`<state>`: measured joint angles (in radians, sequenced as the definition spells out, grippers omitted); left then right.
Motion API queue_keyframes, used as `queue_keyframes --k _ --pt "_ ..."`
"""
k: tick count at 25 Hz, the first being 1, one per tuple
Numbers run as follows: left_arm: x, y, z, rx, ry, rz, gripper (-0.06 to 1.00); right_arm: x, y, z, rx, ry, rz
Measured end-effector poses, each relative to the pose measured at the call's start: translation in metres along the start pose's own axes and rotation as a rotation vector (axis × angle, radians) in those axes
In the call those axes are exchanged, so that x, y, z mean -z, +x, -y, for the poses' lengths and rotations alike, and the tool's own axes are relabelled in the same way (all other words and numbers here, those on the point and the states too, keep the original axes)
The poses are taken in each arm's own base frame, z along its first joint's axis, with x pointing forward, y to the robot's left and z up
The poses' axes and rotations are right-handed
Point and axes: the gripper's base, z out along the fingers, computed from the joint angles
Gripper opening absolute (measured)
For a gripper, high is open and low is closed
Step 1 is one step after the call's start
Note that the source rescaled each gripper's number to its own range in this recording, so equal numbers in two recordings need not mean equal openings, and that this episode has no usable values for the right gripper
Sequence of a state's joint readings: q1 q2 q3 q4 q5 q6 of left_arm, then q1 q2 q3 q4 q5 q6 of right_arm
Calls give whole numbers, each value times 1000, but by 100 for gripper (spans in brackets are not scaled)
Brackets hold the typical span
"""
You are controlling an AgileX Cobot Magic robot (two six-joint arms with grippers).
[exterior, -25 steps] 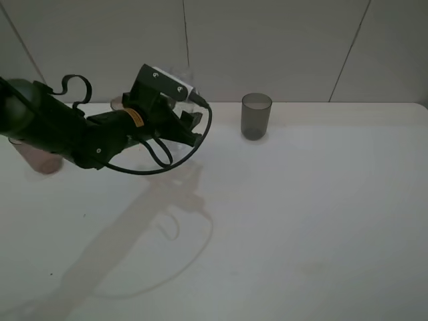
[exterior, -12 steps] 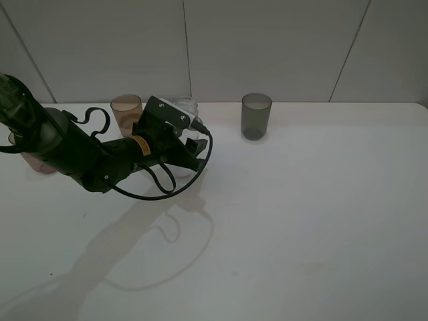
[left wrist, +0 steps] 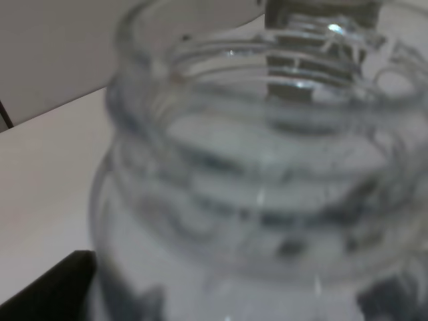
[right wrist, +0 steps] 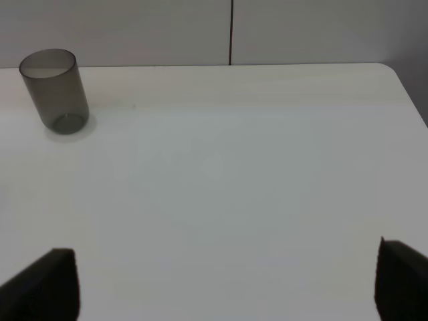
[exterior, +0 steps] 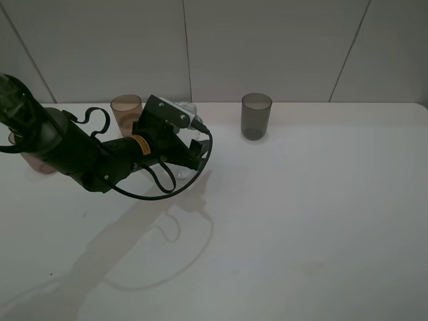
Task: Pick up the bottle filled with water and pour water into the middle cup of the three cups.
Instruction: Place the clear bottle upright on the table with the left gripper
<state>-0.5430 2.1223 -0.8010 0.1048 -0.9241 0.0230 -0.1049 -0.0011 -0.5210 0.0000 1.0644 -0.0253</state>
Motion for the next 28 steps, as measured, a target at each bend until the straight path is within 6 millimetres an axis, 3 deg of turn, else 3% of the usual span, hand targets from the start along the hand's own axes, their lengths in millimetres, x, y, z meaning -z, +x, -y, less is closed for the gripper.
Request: queue_keyframes --k 4,18,23,28 --pt "2 -8 -1 -3 -2 22 98 0 0 0 0 0 0" --pt "34 -91 -6 -55 -40 229 100 0 0 0 0 0 0" --pt "63 -129 -11 -73 -82 204 100 0 0 0 0 0 0" --pt "117 -164 -17 -85 -106 70 100 0 0 0 0 0 0"
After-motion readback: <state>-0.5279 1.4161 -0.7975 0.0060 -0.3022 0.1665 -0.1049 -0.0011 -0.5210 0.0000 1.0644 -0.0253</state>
